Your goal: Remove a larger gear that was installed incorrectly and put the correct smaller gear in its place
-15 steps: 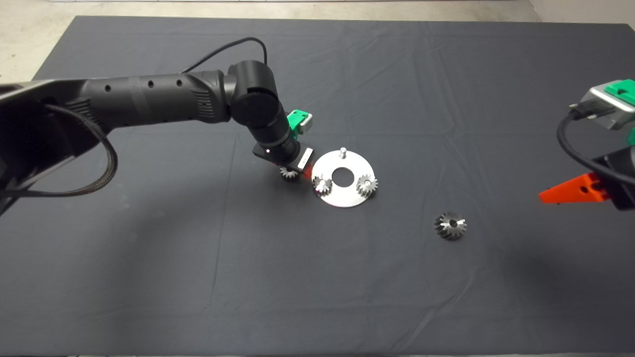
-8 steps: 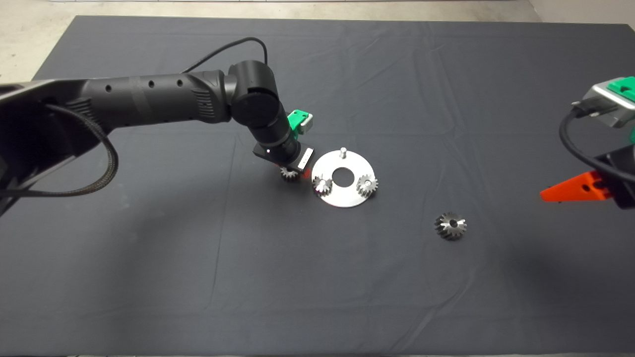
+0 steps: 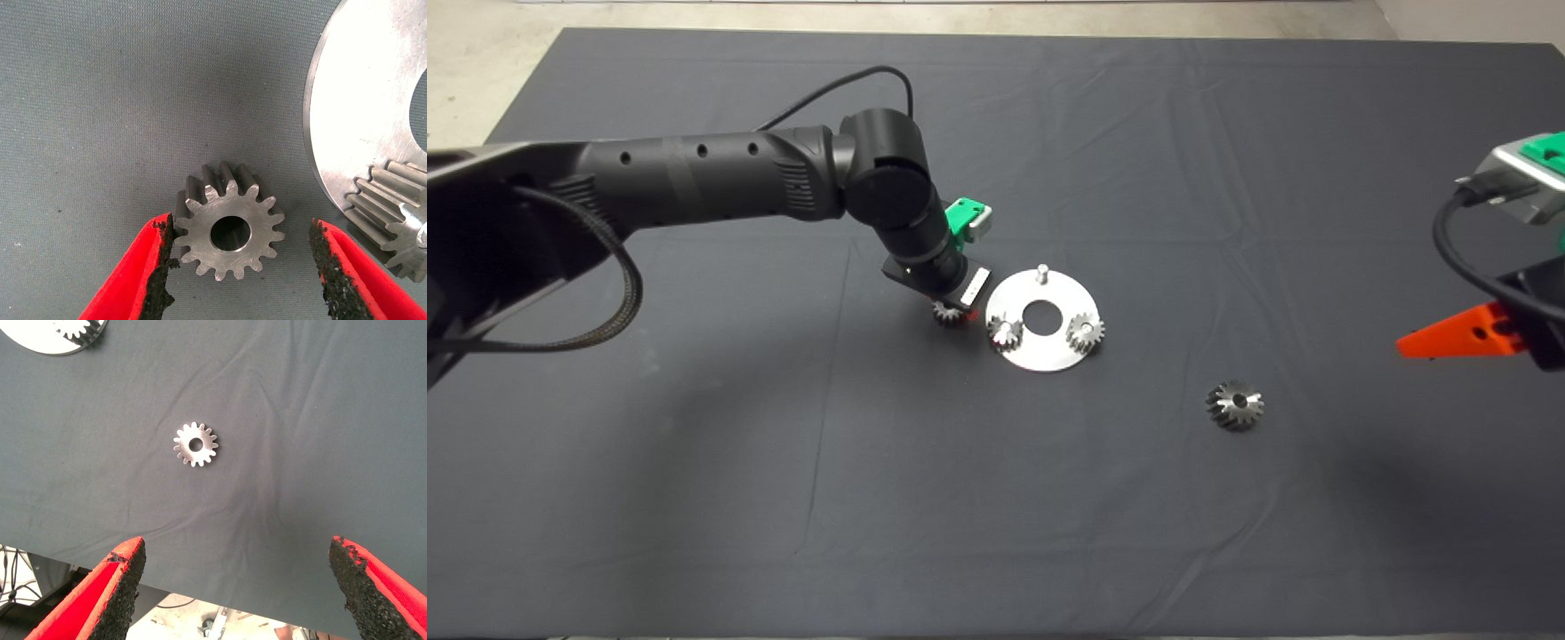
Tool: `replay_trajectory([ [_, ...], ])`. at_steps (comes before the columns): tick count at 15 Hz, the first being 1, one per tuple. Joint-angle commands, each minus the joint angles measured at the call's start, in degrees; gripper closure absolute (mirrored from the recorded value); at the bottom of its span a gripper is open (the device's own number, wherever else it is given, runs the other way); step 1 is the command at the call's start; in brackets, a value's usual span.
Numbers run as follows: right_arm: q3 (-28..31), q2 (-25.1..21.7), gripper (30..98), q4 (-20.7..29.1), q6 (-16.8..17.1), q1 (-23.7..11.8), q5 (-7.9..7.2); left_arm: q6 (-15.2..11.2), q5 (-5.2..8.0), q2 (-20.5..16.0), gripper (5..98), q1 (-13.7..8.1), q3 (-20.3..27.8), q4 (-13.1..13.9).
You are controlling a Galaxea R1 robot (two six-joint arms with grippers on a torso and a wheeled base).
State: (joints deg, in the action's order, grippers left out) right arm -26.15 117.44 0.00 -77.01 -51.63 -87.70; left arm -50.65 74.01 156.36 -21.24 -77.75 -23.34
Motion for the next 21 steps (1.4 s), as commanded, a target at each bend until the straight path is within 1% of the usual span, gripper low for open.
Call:
replay_trajectory([
  [1,0.10,-0.06,55.6,1.85,-0.42,-1.37,-3.44,0.38,0.26,0.14,53.0,-0.56,-0.02,0.14],
  [2,0.15,-0.06,55.6,1.76,-0.42,-1.37,-3.44,0.90,0.26,0.14,57.2,-0.56,-0.10,0.23],
  [4,0.24,0.29,55.6,1.93,-0.42,-1.46,-3.44,0.99,0.26,0.31,58.5,-0.47,-0.19,0.14],
  [6,0.25,0.03,55.6,1.93,-0.42,-1.47,-3.44,0.99,0.26,-0.04,63.1,-0.47,-0.10,0.05],
  [12,0.15,0.37,55.6,1.85,-0.42,-1.55,-3.35,1.78,0.43,0.22,64.9,-0.47,-1.60,0.05],
  [13,0.15,0.29,55.6,1.76,-0.42,-1.55,-3.27,2.96,0.87,0.31,66.6,-0.47,-1.77,0.05],
  [14,0.24,0.21,55.6,1.76,-0.42,-1.55,-3.27,3.54,1.22,0.40,66.6,-0.38,-2.20,0.09],
  [15,0.24,0.03,55.6,1.76,-0.42,-1.64,-3.27,3.81,1.31,0.39,66.6,-0.46,-2.56,0.05],
  [16,0.15,0.01,55.6,1.76,-0.42,-1.64,-3.27,4.65,1.31,0.31,67.8,-0.40,-2.64,0.05],
  [18,0.16,0.03,55.6,1.76,-0.42,-1.64,-3.36,6.30,1.48,0.77,68.7,-0.65,-5.51,0.05],
  [19,0.15,-0.06,55.6,1.76,-0.42,-1.64,-3.36,7.88,1.75,1.52,68.7,-0.74,-7.13,0.05],
  [20,0.15,-0.06,55.6,1.76,-0.42,-1.64,-3.36,8.64,1.93,1.72,69.4,-0.74,-7.20,0.05],
  [21,0.23,-0.06,55.6,1.76,-0.42,-1.64,-3.36,8.62,1.90,1.91,70.3,-0.74,-7.60,0.05],
])
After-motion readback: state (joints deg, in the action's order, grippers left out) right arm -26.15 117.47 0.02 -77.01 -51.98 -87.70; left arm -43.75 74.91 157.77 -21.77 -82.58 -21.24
